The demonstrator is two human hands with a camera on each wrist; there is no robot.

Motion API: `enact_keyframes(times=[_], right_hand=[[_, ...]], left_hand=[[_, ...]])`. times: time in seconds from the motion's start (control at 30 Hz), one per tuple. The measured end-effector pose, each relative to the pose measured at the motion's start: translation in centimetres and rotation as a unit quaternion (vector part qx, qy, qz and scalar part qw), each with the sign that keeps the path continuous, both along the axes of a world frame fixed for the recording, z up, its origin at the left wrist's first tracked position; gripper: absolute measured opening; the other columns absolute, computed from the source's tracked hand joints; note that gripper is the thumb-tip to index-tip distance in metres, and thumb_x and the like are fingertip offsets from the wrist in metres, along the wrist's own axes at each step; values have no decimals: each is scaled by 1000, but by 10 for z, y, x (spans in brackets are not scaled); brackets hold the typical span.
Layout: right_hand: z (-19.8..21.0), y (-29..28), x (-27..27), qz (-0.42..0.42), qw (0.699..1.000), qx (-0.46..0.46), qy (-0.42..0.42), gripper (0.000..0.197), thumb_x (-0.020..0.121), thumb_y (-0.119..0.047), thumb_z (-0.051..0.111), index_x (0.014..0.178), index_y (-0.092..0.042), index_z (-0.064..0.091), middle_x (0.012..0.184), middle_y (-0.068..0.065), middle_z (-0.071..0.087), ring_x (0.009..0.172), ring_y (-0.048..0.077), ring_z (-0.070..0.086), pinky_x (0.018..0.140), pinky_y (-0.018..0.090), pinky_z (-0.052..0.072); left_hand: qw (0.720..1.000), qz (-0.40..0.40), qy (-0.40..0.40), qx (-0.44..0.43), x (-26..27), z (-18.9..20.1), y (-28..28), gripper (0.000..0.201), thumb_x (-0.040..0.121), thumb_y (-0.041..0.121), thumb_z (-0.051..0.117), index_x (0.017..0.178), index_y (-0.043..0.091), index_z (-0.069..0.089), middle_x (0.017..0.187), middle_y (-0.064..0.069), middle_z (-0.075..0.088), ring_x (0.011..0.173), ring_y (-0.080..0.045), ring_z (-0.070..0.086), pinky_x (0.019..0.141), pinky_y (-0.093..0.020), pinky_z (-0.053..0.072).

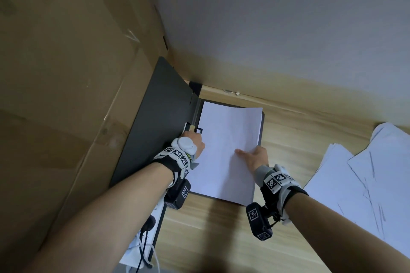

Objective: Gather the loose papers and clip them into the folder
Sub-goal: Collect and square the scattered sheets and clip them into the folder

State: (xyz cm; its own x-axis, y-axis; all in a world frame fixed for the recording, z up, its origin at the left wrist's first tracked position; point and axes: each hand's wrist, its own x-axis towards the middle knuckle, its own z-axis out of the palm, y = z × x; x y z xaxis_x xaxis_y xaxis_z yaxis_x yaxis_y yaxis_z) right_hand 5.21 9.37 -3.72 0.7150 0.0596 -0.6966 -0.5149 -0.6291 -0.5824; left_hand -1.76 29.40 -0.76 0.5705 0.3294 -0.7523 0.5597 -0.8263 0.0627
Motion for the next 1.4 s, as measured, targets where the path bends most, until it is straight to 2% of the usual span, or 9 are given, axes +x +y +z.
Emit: enact_keyframes(times=[0.1,0.2,0.33,0.57,0.8,0.97,1.1,1.33,1.4], right_hand=[[7,-21,6,1,999,34,-9,21,79,-14,79,95,-7,68,93,12,72,84,30,70,80,41,60],[17,-50,12,-37,997,69,-2,8,83,-2,72,86,-8,69,94,18,73,75,27,69,69,35,59],[41,-119,22,-74,994,77,-12,10,86,6,65,85,-3,67,88,20,71,73,28,66,81,45,58],[71,-278,35,-130,990,35,-39,11,89,2,58,94,-3,66,79,14,69,64,25,64,60,28,45],[60,-404,60,-154,987,12,-44,12,90,2,55,93,-3,67,80,14,70,64,24,63,62,29,49],[44,-475,85,-138,989,-8,-45,15,87,-1,64,78,-12,67,80,14,70,61,21,61,60,28,49],[30,-519,113,-141,988,-41,-47,11,81,-13,76,74,-19,68,74,6,73,65,23,67,77,42,59],[23,-557,156,-278,953,-112,-41,54,82,-22,69,132,-14,51,97,0,66,104,26,64,95,36,49],[26,-561,165,-337,938,-84,-13,68,86,-24,68,145,-10,36,124,5,58,122,28,53,104,37,40]], left_hand=[[1000,-1,5,-2,1,3,-1,42,98,20,42,57,13,36,59,-1,38,49,-12,36,48,-20,28],[1000,-16,20,9,0,10,5,42,99,28,41,60,13,38,63,0,41,52,-13,39,65,-25,37],[998,-45,10,37,13,24,-12,36,99,28,36,72,9,49,75,-2,52,71,-23,50,78,-29,39],[990,-142,-22,10,71,48,-133,22,97,20,41,81,7,49,70,-6,50,74,-24,50,67,-27,36],[984,-146,-93,-43,116,47,-285,41,93,16,43,53,14,35,50,-1,38,44,-16,33,45,-23,26],[982,-147,-80,-88,143,24,-378,23,89,22,46,67,13,44,68,-5,49,61,-22,43,58,-27,32],[981,-134,-100,-99,159,7,-429,11,87,17,48,77,16,51,82,-7,63,73,-27,57,64,-30,40],[964,-45,-242,-104,189,-21,-480,26,86,18,58,112,14,56,118,-4,55,98,-24,59,84,-34,48],[954,-41,-278,-102,203,-25,-486,37,86,19,60,122,13,53,128,-4,48,109,-23,54,88,-32,46]])
